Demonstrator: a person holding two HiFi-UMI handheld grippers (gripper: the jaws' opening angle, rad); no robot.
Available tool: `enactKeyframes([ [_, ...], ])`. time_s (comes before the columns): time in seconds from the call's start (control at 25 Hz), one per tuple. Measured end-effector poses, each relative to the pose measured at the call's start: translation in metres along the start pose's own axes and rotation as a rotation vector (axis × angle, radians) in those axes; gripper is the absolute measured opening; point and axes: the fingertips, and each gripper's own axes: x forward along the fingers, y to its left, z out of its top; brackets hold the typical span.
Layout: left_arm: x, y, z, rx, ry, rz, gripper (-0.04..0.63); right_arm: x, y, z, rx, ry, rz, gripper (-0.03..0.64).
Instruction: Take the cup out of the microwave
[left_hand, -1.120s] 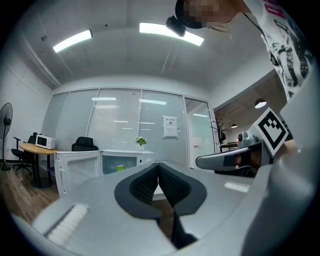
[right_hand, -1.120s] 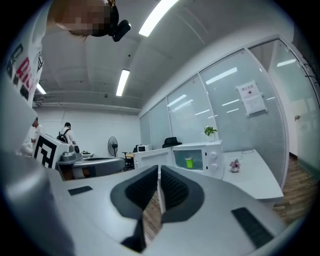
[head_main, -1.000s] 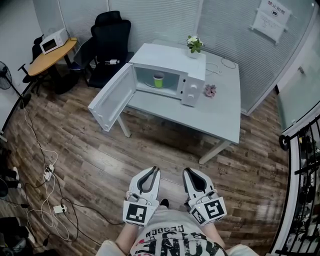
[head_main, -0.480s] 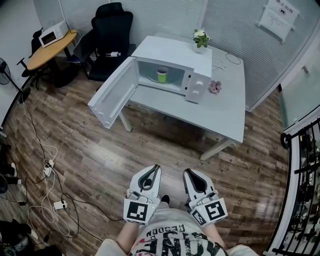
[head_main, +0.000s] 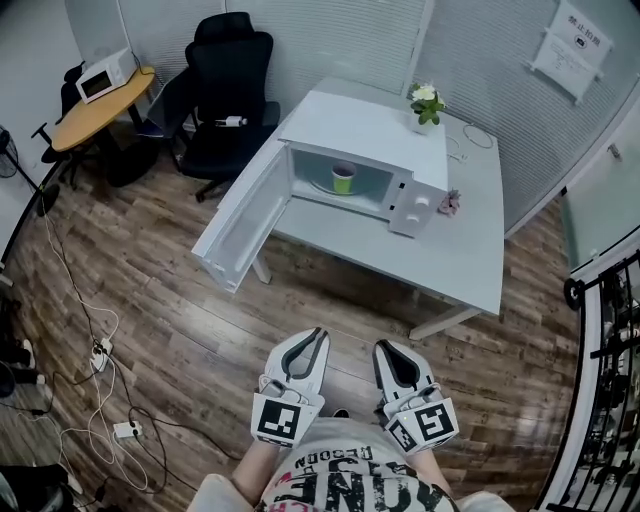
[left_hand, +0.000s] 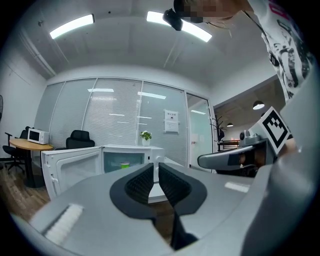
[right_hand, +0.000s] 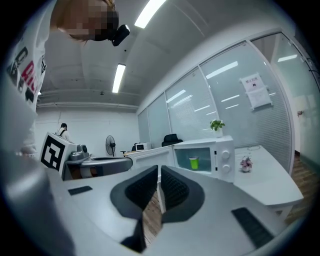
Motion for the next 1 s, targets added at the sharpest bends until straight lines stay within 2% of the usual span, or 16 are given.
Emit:
enactKeyframes([
  [0.08,0.004,0.015,0.001,-0.002,0.003,-0.003,0.02,0.016,0.002,0.003,0.0,-0.004,-0.004,0.028],
  [0.16,0.008,0.029,0.0,0.011,0.003,-0.008,0.057,0.029,0.006,0.004,-0.001,-0.005,-0.005,0.028],
  [0.28,0.011,0.043,-0.002,-0.005,0.011,-0.012,0.06,0.043,0.01,0.004,-0.003,-0.001,-0.015,0.028],
  [0.4,0.012,0.053,-0.004,0.012,0.009,-0.025,0.06,0.051,0.01,0.005,0.002,-0.001,-0.03,0.028],
  [0.68,0.022,0.07,-0.01,-0.054,0.04,-0.001,0.06,0.065,-0.001,0.004,0.015,0.008,-0.06,0.028],
  [1.0,0.049,0.083,-0.015,-0.072,0.067,0.008,0.06,0.086,-0.03,0.0,0.039,0.03,-0.075,0.028],
])
